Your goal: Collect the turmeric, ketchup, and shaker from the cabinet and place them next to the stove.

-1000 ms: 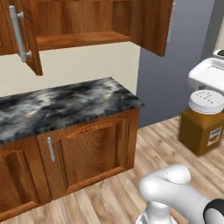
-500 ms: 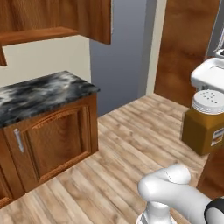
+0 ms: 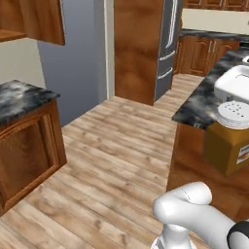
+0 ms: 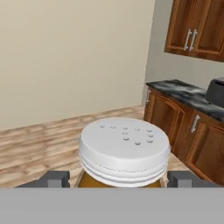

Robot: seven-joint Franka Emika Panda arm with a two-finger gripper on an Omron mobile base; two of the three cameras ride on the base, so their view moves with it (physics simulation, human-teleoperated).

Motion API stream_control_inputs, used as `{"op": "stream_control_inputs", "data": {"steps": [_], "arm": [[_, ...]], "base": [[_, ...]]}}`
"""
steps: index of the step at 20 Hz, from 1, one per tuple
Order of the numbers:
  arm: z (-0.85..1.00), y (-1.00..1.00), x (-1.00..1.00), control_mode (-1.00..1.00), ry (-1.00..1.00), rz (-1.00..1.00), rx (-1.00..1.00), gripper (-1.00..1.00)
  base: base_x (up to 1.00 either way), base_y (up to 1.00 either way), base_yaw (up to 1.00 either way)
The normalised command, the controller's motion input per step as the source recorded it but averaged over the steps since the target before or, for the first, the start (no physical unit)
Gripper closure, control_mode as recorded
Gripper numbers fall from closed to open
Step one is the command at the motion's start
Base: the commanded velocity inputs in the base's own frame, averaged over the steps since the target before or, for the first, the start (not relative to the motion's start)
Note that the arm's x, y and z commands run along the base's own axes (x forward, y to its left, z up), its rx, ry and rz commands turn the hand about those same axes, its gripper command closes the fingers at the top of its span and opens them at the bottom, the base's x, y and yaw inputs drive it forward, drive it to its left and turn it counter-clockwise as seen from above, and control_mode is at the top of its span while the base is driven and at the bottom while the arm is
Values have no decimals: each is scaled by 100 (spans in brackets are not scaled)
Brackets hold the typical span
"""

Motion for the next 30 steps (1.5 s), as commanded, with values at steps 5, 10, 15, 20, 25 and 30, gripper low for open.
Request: {"op": "stream_control_inputs", "data": {"steps": [5,10,15,20,25,30], "arm": [[0,0,0,100,0,0,0,100],[0,0,0,100,0,0,0,100],[0,0,0,100,0,0,0,100],[0,0,0,100,0,0,0,100],[0,0,0,100,0,0,0,100],[0,0,0,100,0,0,0,100]], "base": [[-43,-8,-58],[-33,-41,-52],[-30,-68,-44],[-27,-77,-41],[-5,-87,-41],[1,-92,-40]]}}
